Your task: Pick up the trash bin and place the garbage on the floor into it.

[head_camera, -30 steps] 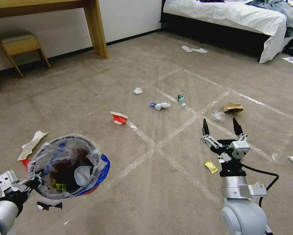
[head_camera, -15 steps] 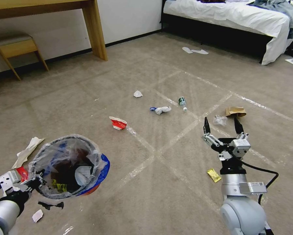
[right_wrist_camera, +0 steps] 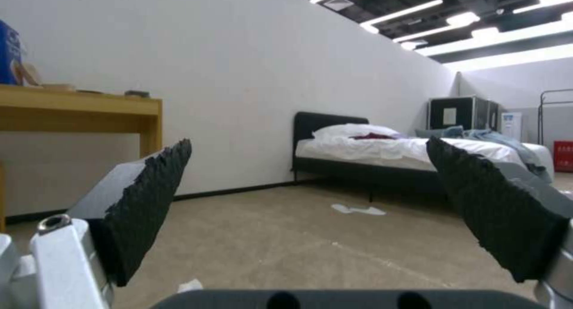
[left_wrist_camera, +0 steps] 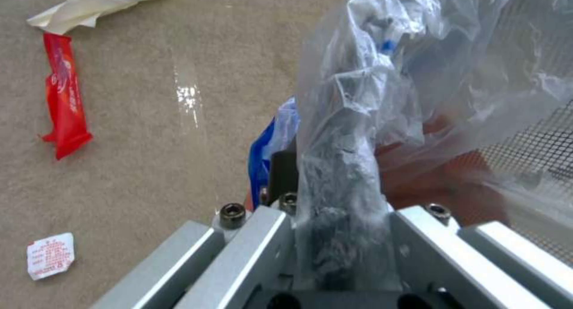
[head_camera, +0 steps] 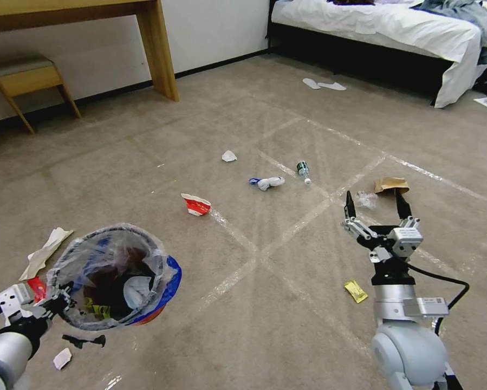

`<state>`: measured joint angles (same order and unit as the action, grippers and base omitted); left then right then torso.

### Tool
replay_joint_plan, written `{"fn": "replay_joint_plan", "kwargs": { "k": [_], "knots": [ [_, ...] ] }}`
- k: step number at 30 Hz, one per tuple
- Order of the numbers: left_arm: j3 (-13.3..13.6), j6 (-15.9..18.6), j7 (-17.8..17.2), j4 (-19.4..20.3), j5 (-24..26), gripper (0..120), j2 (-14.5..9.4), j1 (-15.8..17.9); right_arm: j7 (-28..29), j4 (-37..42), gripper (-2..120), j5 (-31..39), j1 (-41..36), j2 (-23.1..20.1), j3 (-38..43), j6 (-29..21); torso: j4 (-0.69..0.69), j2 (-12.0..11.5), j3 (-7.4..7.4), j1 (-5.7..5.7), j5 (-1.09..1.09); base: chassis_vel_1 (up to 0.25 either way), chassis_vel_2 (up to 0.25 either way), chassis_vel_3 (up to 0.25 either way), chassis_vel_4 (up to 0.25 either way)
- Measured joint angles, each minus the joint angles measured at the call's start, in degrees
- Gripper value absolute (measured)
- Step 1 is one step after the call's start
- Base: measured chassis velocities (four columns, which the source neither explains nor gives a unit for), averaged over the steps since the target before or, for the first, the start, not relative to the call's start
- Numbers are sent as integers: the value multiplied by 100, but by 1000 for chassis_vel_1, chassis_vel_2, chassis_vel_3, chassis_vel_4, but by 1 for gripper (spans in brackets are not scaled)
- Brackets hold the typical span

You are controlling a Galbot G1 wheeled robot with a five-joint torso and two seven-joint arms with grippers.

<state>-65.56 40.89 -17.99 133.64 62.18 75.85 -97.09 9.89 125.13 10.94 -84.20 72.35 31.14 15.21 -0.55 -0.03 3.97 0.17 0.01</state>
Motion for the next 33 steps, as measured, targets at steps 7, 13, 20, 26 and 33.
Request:
{"fn": "replay_joint_plan", "kwargs": {
  "k": [7, 13, 20, 26, 33],
  "knots": [
    [9, -4, 5, -43, 5, 0, 2, 5, -4, -43, 100, 1, -31, 26, 55, 1, 0, 0, 0, 0, 0, 0, 0, 0, 0],
    [18, -10, 10, -63, -1, 0, 4, 12, -3, -65, 100, -27, -34, 42, 110, 12, 0, 0, 0, 0, 0, 0, 0, 0, 0],
    [45, -12, 10, -81, -1, 0, -14, 56, -3, -103, 100, -30, -38, 43, 161, 60, -1, 0, 0, 0, 0, -73, 72, 68, -71],
    [54, -18, 10, -103, -7, 0, -11, 63, 136, -186, 100, -69, 47, 57, 113, 4, 0, 0, 3, 3, -1, -158, 147, 154, -158],
    [63, -20, 9, -139, -12, 0, -12, 79, 1079, -266, 100, 272, 122, -175, -36, -1242, 0, 0, 0, 1, 0, -35, 30, 22, -28]
  ]
}}
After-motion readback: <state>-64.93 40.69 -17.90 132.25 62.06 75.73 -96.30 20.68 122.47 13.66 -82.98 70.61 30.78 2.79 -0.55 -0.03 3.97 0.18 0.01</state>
